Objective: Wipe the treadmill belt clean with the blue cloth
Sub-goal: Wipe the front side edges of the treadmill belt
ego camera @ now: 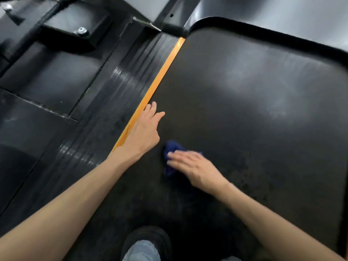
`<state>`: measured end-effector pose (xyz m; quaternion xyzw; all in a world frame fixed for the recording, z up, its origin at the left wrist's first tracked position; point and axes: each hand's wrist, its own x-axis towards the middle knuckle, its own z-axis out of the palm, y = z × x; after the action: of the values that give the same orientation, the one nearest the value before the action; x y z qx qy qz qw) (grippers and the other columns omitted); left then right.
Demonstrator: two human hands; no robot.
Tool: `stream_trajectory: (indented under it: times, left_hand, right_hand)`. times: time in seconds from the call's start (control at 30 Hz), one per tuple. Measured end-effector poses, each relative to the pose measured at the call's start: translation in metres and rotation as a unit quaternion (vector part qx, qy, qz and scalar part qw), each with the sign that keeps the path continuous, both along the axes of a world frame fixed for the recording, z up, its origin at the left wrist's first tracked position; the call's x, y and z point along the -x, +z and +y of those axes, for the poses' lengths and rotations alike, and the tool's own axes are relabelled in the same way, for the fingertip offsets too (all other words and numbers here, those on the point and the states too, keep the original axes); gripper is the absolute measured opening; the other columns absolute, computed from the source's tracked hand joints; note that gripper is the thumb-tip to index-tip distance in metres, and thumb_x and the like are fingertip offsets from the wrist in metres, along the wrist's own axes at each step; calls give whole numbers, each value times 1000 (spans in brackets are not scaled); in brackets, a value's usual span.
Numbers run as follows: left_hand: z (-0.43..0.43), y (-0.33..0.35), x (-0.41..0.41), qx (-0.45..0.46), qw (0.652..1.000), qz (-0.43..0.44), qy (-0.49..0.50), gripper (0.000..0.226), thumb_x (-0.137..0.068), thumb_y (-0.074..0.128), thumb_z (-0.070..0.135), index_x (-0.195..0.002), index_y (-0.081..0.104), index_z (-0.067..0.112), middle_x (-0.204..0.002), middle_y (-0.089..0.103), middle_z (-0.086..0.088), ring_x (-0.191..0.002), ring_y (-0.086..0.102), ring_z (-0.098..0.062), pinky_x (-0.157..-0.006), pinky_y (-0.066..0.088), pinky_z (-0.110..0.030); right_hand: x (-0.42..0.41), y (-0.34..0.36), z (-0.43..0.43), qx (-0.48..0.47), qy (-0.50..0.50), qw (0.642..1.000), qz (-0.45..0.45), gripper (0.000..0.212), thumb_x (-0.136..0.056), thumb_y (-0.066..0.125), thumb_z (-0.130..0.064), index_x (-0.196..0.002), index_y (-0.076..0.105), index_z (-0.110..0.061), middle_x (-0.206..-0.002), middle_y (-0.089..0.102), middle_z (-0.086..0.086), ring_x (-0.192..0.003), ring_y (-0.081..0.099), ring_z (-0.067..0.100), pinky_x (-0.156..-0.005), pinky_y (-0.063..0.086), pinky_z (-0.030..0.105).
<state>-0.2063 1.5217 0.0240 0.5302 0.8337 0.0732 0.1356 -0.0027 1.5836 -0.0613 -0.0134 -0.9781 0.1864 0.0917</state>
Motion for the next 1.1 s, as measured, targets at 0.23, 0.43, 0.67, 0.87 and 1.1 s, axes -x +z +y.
stream_trajectory:
  times: [0.23,0.43,0.67,0.87,1.1]
  left_hand:
    - [39,0,-45,-48,994,-39,-93,73,-77,43,-14,-144,31,11,-157,10,-8,-145,7,-22,-117,6,-34]
    - [48,-1,-61,-7,994,-94,-50,78,-77,39,-18,-147,22,11,-156,4,-15,-145,1,-27,-118,6,-34]
    - [54,-3,-84,29,990,-132,-44,78,-80,37,-18,-149,18,13,-158,0,-9,-145,-3,-20,-118,5,-30]
    - [64,2,-88,3,990,-136,-47,77,-80,36,-18,-149,18,12,-158,5,-7,-145,1,-17,-115,3,-25]
    - [75,4,-103,35,985,-165,-44,81,-77,36,-20,-149,20,14,-158,9,0,-145,4,-13,-113,7,-22]
  right_hand:
    - [-48,10,63,29,-417,908,23,51,-73,49,4,-123,60,-3,-136,52,16,-124,51,34,-101,41,45]
    - [-114,3,18,-31,-124,992,-23,46,-86,44,-12,-132,55,-15,-144,45,2,-133,41,19,-108,31,31]
    - [-96,7,54,59,-476,877,34,50,-71,47,0,-118,63,-5,-132,56,14,-121,54,32,-95,45,42]
    - [-138,5,33,30,-211,977,0,40,-86,45,-8,-122,63,-14,-137,53,2,-128,48,19,-106,36,33]
    - [-134,18,49,47,-498,865,35,47,-74,44,-4,-116,65,-3,-129,58,13,-118,56,32,-97,36,34]
